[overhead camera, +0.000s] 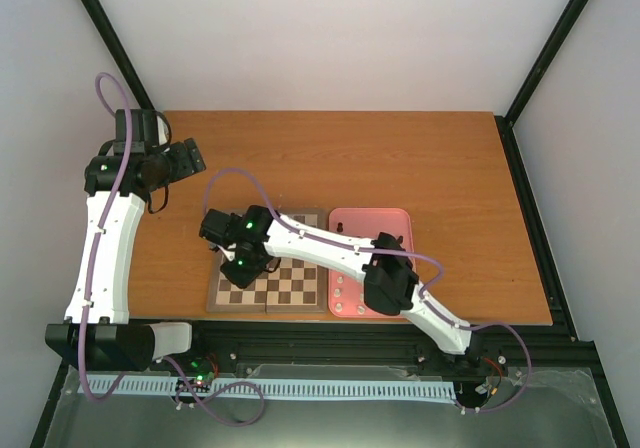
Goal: Set up the chess pieces on the board
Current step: Place the chess piece on the chessboard.
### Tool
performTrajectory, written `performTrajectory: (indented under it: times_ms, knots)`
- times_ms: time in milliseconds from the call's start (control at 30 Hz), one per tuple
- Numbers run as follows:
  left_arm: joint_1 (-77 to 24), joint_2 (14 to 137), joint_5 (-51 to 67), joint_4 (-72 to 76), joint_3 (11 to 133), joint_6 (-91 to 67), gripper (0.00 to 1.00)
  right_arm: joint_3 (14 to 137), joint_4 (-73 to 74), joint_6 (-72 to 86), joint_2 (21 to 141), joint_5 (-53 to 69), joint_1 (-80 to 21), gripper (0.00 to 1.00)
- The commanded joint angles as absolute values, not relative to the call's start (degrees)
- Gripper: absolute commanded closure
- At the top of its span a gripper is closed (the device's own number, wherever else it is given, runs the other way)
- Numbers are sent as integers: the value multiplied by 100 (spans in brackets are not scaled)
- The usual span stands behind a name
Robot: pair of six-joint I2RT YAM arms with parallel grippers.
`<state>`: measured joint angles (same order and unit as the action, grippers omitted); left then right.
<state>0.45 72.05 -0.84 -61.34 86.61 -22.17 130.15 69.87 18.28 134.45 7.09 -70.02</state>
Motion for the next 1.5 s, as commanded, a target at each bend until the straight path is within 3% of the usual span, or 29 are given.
performTrajectory:
  times_ms: [0,400,1267,1467]
  knots:
    - [11,7205,8,-6037,8851,-2172,0,13488,7102,1675,13705,944,-7030,97]
    - [11,7183,123,-6021,8843,-2199,0,14184,6926,1508,14361,1295,-7084,97]
    - [15,7137,158,-6010,8748,-2184,0,14405,6787,1491,14699,1305,-7093,94]
    - [11,7145,161,-6003,8751,-2181,0,14414,6811,1487,14688,1254,-7093,89]
